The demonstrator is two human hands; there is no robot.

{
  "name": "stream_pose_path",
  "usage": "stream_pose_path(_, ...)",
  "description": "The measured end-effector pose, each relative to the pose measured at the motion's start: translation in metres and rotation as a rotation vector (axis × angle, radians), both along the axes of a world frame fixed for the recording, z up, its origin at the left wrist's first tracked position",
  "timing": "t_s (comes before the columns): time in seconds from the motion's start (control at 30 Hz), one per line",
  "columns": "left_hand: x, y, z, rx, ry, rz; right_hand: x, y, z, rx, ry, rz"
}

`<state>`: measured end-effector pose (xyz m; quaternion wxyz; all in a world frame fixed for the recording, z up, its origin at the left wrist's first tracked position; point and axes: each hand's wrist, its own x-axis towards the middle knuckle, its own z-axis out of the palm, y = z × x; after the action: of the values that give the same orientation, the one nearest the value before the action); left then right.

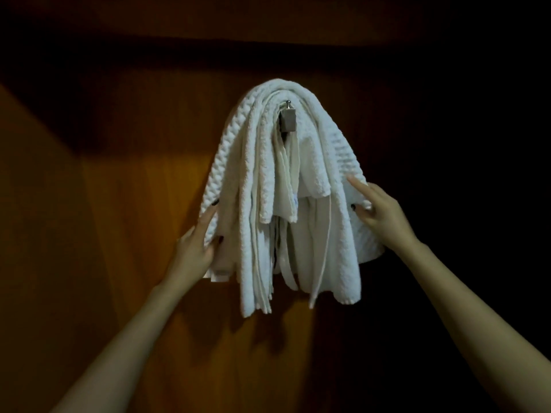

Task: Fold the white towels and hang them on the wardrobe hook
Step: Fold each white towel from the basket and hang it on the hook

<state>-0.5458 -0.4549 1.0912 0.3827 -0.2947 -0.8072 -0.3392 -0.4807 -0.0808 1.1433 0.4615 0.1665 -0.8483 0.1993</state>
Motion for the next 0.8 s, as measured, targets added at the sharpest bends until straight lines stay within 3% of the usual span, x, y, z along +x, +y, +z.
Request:
stream_pose_path(0.2, 0.021, 0.021, 0.018, 0.238, -0.203, -0.251, 0.009, 0.01, 0.005, -0.081, -0.209, -0.031)
stream_pose_path(0.3, 0.023, 0.022, 0.043, 0.316, -0.242, -0.315, 0.003, 0.002, 0.006, -0.08, -0.011, -0.115)
stream_pose_path(0.43, 0.021, 0.019, 0.055, 0.25, -0.199, -0.277, -0.011, -0.009, 0.004, -0.147, 0.244, -0.208)
stream_pose_path(0.67, 0.013, 0.002, 0.03, 0.182, -0.117, -0.179, -0.018, 0.004, 0.028, -0.137, 0.303, -0.131)
stream_pose_path(0.8, 0.016, 0.02, 0.02, 0.297, -0.25, -0.243, -0.015, -0.002, 0.019, 0.04, 0.14, -0.072)
